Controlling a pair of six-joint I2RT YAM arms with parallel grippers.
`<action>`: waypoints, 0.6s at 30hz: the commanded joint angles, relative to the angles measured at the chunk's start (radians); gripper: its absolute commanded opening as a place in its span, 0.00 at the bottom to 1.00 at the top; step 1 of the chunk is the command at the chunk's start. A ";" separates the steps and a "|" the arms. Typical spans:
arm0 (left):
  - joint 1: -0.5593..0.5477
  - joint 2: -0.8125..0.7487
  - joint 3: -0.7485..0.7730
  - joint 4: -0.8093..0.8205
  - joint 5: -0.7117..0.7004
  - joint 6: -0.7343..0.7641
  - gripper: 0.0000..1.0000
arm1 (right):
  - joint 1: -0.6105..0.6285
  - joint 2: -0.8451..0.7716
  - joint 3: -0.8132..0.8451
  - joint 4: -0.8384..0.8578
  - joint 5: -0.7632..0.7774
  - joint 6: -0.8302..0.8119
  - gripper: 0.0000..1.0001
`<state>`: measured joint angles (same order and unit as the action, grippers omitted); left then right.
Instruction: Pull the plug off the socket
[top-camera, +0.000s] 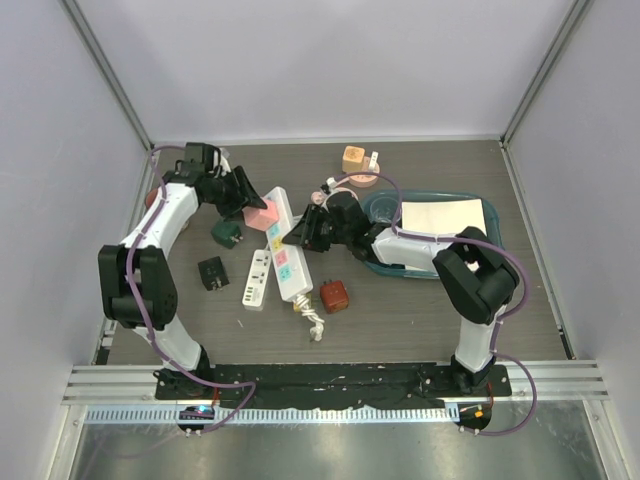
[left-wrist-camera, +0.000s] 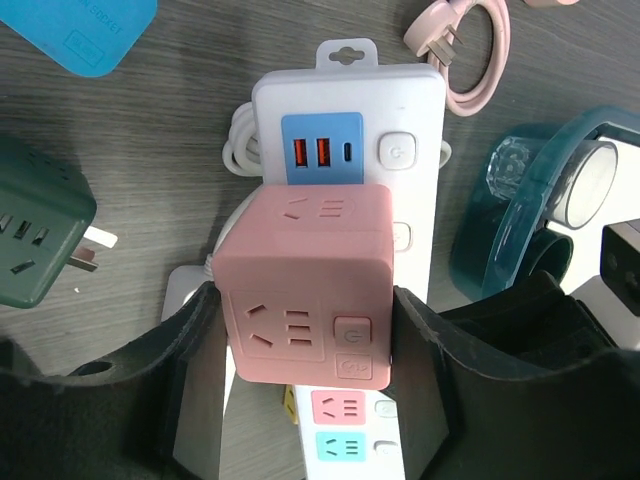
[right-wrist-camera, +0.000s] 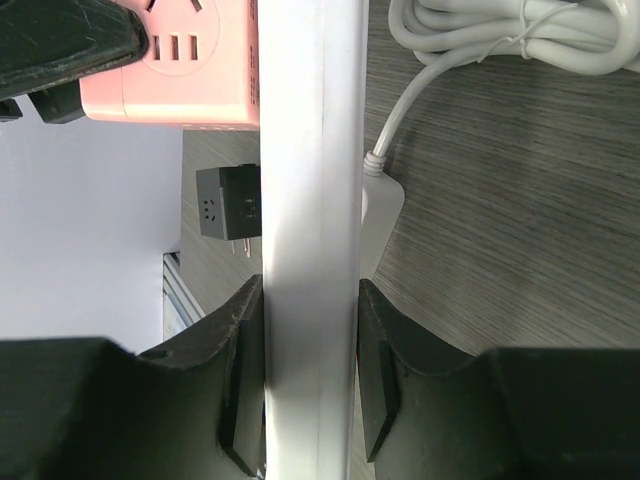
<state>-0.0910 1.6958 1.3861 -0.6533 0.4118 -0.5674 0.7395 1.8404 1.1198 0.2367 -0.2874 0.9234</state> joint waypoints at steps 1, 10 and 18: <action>0.000 -0.067 0.010 0.027 0.047 -0.011 0.00 | 0.009 -0.018 0.029 0.170 0.020 0.017 0.01; -0.001 -0.107 0.071 -0.051 -0.013 0.008 0.00 | -0.005 0.042 0.023 0.133 0.106 0.012 0.01; -0.016 -0.150 0.013 -0.060 -0.076 0.015 0.00 | -0.035 0.109 0.124 0.087 0.151 0.055 0.01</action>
<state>-0.0959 1.6485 1.4017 -0.6930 0.2951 -0.5423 0.7425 1.9121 1.1522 0.3229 -0.2531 0.9272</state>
